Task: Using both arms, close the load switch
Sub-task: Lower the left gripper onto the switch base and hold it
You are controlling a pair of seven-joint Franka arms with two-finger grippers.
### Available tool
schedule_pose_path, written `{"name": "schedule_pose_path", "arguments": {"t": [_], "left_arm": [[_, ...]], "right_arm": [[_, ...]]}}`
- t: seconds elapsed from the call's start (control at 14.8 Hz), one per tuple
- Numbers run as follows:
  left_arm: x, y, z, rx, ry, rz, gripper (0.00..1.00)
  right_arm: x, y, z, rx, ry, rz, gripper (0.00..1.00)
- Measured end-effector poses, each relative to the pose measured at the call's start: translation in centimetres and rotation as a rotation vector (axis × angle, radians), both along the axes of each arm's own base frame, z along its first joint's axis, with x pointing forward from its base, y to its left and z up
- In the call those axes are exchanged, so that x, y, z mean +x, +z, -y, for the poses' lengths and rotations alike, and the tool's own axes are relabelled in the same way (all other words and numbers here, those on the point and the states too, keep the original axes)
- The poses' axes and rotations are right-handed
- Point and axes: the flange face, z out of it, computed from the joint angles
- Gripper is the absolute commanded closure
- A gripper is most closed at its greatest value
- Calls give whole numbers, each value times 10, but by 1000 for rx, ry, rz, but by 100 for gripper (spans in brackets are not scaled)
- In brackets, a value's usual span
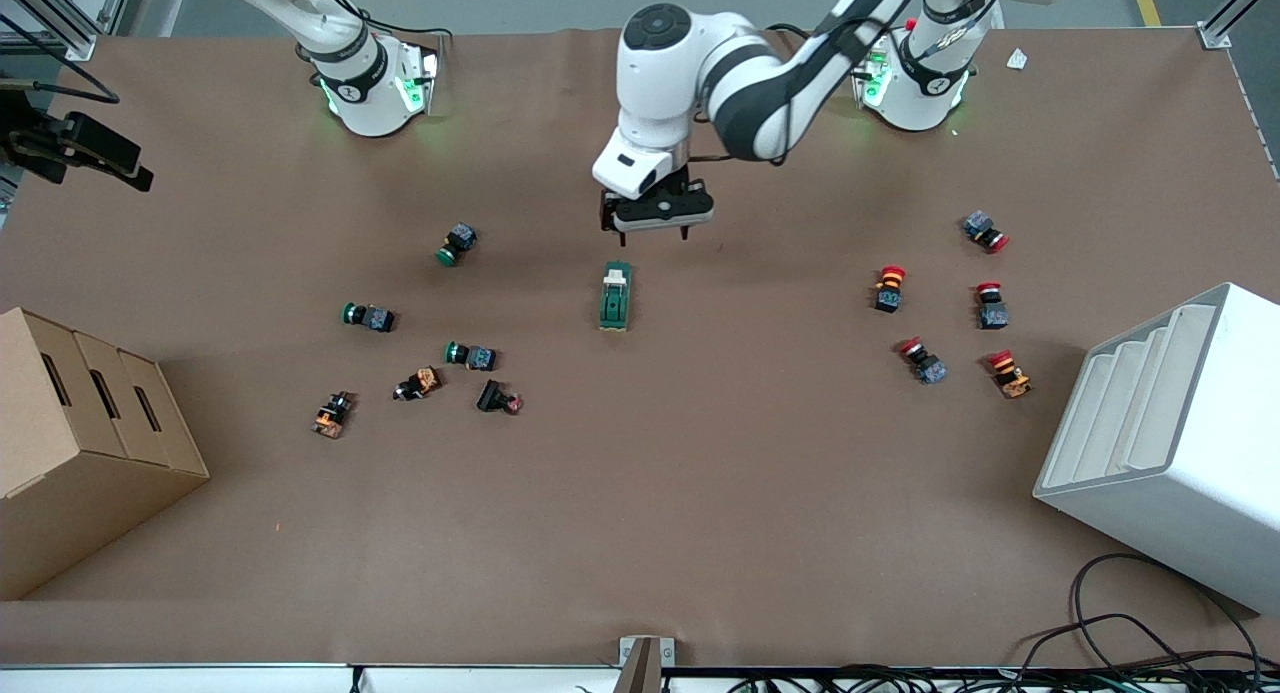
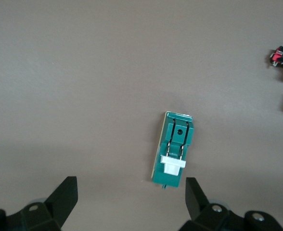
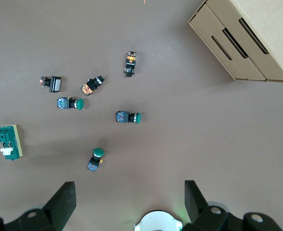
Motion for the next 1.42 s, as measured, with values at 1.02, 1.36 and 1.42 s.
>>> {"name": "schedule_pose_path", "arguments": {"t": [1.02, 1.36, 1.42], "left_arm": [[-132, -199, 39, 105, -157, 597, 2], [-137, -217, 38, 113, -234, 693, 2], [-137, -218, 38, 102, -240, 709, 2]], "right_arm": [[25, -38, -8, 0, 16, -62, 0], [51, -86, -38, 3, -73, -104, 0], [55, -97, -53, -2, -103, -108, 0]]}}
